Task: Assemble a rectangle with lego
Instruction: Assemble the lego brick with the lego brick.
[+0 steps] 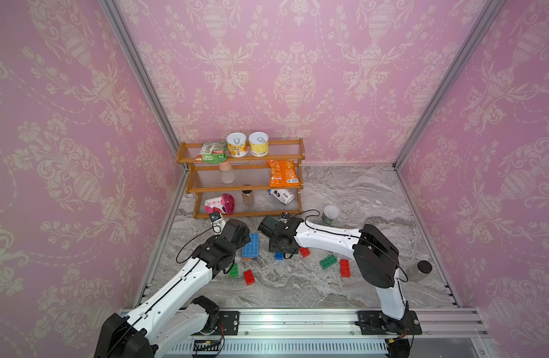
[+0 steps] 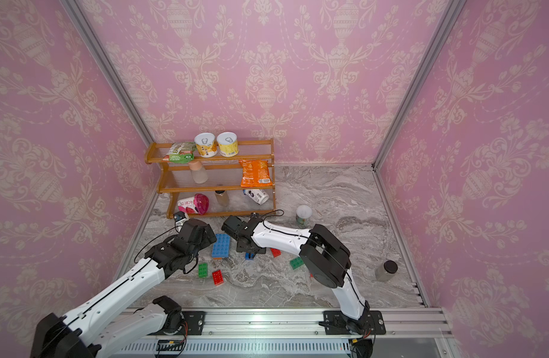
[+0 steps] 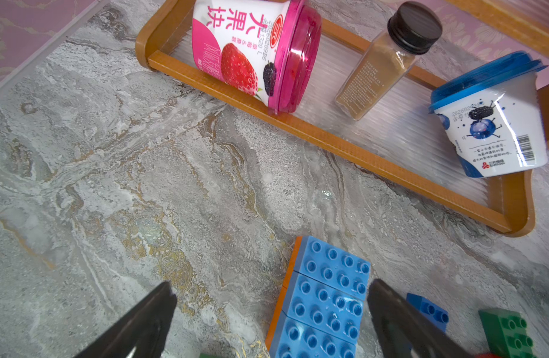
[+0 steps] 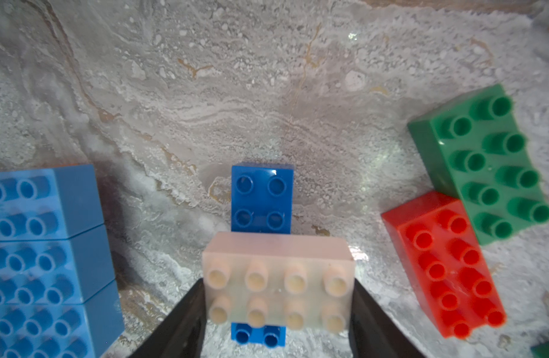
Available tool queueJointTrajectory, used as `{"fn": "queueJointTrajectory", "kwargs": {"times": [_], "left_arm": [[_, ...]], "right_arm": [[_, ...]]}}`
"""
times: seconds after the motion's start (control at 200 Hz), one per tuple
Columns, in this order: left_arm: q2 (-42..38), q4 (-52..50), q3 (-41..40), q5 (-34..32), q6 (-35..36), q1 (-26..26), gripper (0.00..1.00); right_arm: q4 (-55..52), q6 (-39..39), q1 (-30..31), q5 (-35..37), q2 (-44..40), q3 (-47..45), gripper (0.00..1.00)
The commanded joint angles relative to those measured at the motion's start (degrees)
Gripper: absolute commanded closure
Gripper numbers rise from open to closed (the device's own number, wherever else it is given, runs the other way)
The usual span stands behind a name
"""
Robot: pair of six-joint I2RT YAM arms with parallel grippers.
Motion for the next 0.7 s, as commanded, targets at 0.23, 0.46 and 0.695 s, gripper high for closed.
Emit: {"fn": "queueJointTrajectory", "kwargs": {"times": [0.23, 0.46, 0.695], "left_arm": [[0.43, 0.19, 0.09, 1.02, 1.09, 0.53, 0.01], [1.35, 0.42, 0.49, 1.63, 1.25, 0.53, 0.01], [1.48, 0.38, 0.73, 1.48, 1.36, 0.53, 0.01]], "right_arm": [[-12.01, 2.28, -0.85, -0.58, 4.60, 1.36, 1.00], [-11.18, 2.98, -1.39, -0.48, 3.88, 0.44, 1.00], [-10.55, 2.73, -2.08, -2.95, 5.30, 0.02, 1.00]]}}
